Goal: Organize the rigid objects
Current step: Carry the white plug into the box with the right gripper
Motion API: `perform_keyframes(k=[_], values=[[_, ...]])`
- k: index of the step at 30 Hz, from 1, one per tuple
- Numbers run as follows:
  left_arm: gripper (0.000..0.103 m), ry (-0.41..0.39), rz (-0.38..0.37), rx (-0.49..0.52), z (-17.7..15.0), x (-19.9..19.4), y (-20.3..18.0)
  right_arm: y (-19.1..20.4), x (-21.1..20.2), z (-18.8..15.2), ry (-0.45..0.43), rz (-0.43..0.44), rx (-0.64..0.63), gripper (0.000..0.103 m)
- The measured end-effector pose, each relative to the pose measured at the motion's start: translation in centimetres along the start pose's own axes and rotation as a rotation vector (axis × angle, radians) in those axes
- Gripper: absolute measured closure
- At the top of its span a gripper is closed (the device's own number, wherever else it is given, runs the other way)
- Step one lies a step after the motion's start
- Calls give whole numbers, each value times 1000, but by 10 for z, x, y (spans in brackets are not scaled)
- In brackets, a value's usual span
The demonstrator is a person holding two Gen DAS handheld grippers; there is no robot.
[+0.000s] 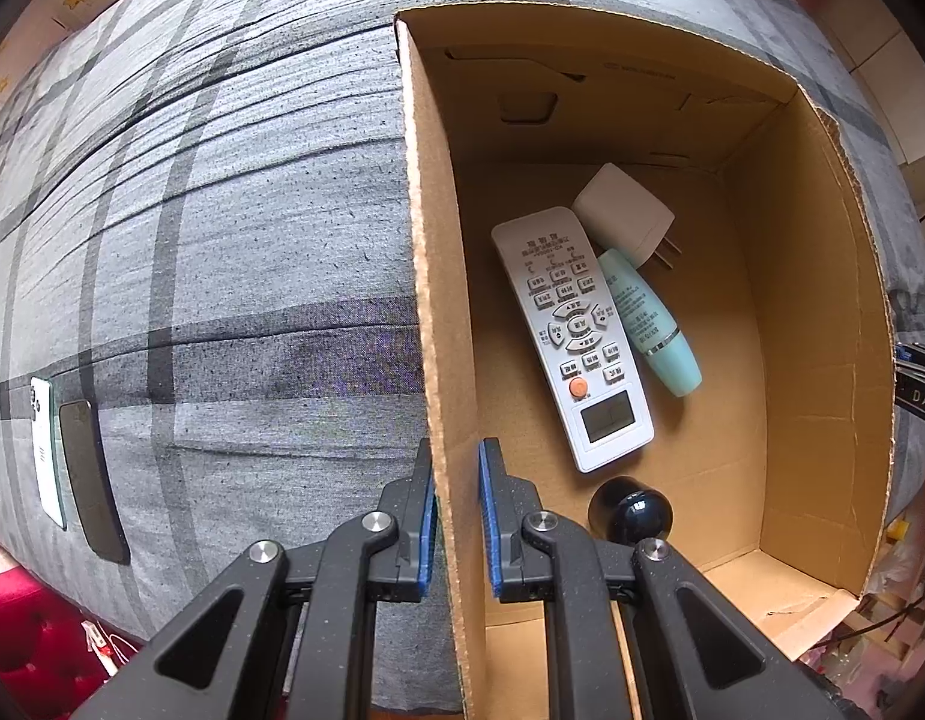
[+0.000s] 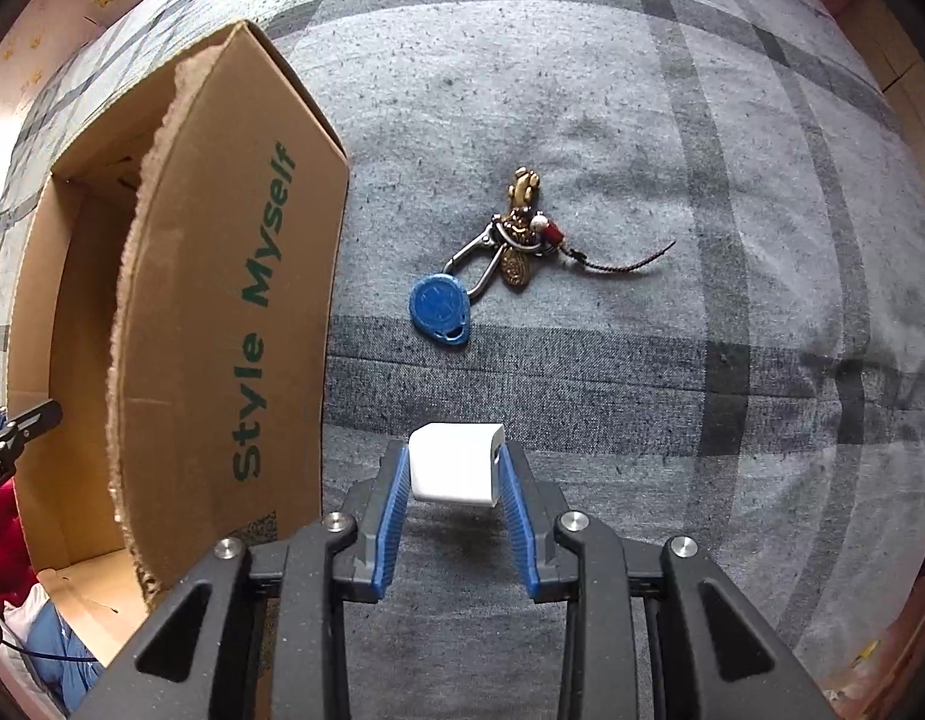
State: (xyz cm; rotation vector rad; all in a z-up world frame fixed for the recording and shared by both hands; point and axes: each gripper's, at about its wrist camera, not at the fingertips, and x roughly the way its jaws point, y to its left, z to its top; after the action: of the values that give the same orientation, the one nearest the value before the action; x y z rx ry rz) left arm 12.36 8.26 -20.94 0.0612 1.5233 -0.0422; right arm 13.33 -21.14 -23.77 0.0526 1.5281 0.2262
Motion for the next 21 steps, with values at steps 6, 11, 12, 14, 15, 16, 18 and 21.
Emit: perform_keyframes(k=[6, 11, 12, 14, 15, 16, 18, 21], values=[[90, -2, 0, 3, 0, 0, 0, 3, -21, 1, -22, 1, 3, 71], [90, -2, 2, 8, 0, -1, -1, 6, -33, 4, -31, 3, 7, 71], [90, -2, 2, 8, 0, -1, -1, 7, -36, 4, -34, 5, 8, 71], [90, -3, 2, 10, 0, -1, -1, 8, -42, 5, -41, 4, 8, 71], [90, -3, 2, 11, 0, -1, -1, 7, -45, 4, -44, 4, 8, 71], [90, -4, 3, 13, 0, -1, -2, 8, -50, 4, -47, 3, 8, 71], [90, -5, 2, 14, -1, -2, -2, 8, -55, 2, -53, 0, 8, 71], [90, -5, 1, 16, -1, -2, -2, 9, -66, 1, -59, -5, 9, 71]])
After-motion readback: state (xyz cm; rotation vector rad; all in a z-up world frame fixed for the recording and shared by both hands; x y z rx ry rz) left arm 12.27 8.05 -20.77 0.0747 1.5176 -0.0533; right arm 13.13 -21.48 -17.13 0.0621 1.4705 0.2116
